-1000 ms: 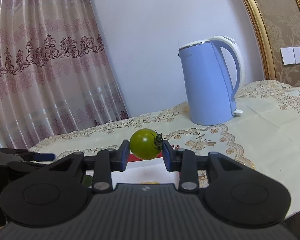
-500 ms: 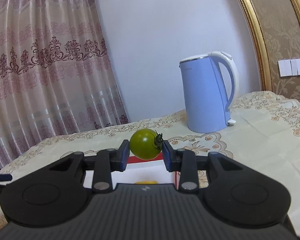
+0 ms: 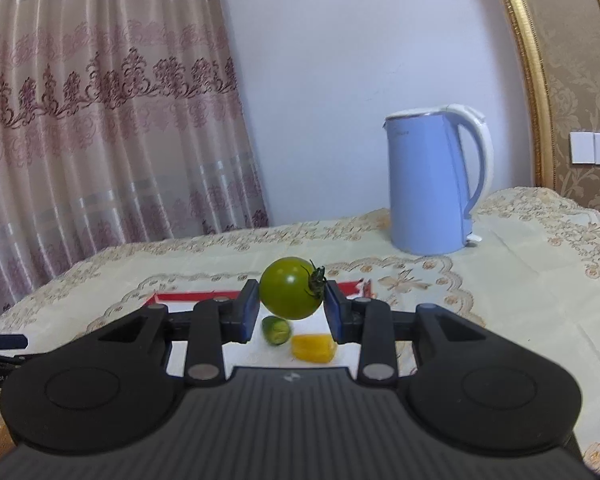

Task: Organize fruits
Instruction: 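Grasp the dark eggplant piece beside the tray with the left gripper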

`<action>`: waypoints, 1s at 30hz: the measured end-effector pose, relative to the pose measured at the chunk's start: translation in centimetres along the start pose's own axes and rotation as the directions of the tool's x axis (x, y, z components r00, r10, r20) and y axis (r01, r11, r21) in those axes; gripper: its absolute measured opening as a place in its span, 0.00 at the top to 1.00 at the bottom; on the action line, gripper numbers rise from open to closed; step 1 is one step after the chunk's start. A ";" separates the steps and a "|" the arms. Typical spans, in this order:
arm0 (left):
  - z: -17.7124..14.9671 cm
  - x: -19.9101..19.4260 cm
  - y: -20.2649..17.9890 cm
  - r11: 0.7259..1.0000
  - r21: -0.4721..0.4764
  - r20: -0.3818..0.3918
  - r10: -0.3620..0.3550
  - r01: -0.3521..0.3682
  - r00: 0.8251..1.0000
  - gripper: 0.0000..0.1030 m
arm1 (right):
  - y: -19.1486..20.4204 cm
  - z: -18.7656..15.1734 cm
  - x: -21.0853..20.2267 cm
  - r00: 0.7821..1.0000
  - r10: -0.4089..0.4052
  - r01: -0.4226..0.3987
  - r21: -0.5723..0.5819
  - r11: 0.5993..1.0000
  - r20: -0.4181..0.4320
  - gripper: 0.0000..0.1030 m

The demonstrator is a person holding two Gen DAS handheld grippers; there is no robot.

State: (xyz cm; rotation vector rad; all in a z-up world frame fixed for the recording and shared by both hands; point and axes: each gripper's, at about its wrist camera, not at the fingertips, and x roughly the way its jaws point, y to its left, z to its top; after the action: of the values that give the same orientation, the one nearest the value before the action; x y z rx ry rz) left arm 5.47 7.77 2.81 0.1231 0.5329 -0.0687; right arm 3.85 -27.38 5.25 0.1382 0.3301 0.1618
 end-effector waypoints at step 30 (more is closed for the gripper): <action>0.7 0.1 -3.2 0.952 -0.084 -0.068 -0.299 0.294 0.952 0.31 | 1.0 -2.2 3.3 0.993 0.025 -0.026 0.001 1.000 -0.115 0.68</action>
State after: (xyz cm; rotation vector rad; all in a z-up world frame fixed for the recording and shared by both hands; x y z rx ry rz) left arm 5.62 4.50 3.02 -0.0270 0.6304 -0.3392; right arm 6.02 -25.57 2.30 0.1324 0.4435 0.1957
